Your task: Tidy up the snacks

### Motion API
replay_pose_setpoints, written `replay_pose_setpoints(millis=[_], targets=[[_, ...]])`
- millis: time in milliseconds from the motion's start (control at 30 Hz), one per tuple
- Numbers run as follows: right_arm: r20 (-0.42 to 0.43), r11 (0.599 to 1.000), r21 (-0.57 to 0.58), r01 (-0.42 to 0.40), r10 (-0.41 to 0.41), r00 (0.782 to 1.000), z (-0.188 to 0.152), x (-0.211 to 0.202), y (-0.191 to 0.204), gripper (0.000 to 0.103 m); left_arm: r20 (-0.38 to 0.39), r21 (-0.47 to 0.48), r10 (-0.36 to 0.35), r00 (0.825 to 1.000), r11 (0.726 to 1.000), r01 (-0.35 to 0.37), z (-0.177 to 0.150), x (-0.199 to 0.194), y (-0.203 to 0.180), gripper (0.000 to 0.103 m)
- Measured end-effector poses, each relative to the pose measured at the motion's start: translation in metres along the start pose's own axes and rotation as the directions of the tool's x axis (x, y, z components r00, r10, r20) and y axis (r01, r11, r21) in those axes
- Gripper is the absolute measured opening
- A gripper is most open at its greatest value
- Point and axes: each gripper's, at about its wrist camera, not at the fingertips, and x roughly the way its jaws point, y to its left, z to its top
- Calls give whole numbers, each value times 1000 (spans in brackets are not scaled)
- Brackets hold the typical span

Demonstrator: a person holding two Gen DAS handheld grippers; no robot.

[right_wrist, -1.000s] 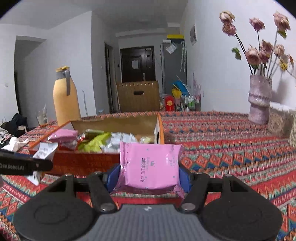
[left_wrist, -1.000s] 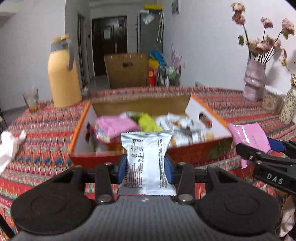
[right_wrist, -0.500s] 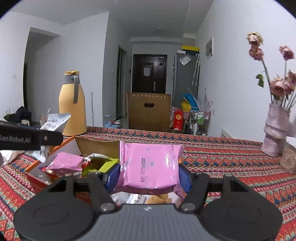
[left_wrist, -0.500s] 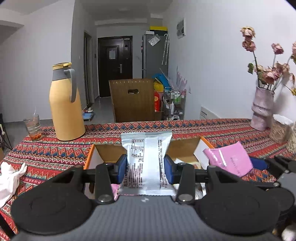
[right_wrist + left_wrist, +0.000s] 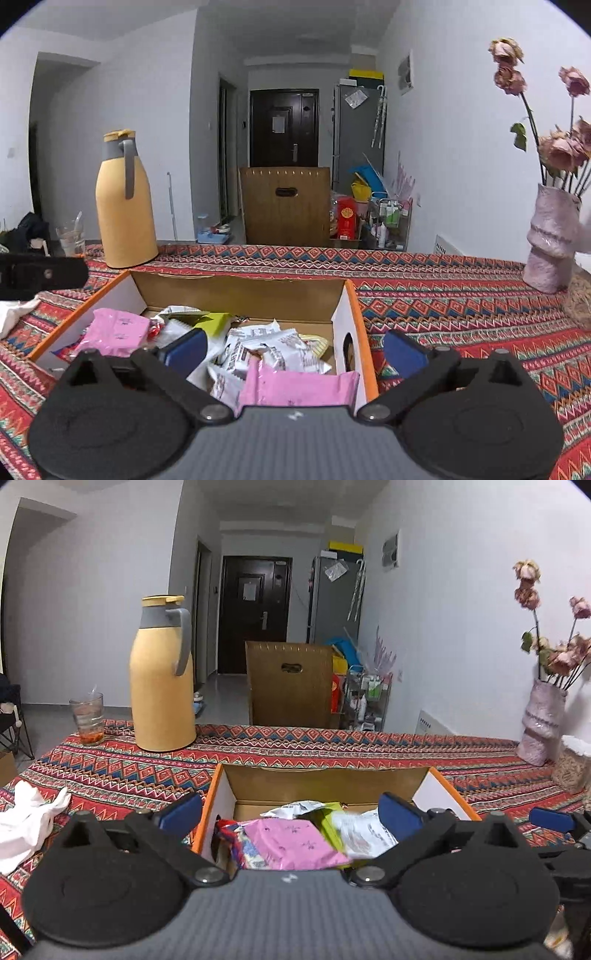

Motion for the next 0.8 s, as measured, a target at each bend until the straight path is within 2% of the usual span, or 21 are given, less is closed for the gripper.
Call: replay_pose_setpoints(millis=[167,400,500,800], targets=[[13,1000,-1,-19,19,1000,-14,-38,-3,103,36,-15,-24,999,1000,25,-20,-36,13,103],[-16,999,2,-40,40,999,-48,-82,1,103,10,5,-49,999,999,49,-56,-70,21,103],[-42,999,19,-42,42,998,-61,-90,2,103,2,20,-32,999,999,32,-69,-81,20,103],[-112,998,47,-47,52,992,-92,-103,5,103,-58,18,-55,997,998,56,-96,-94,18,103]])
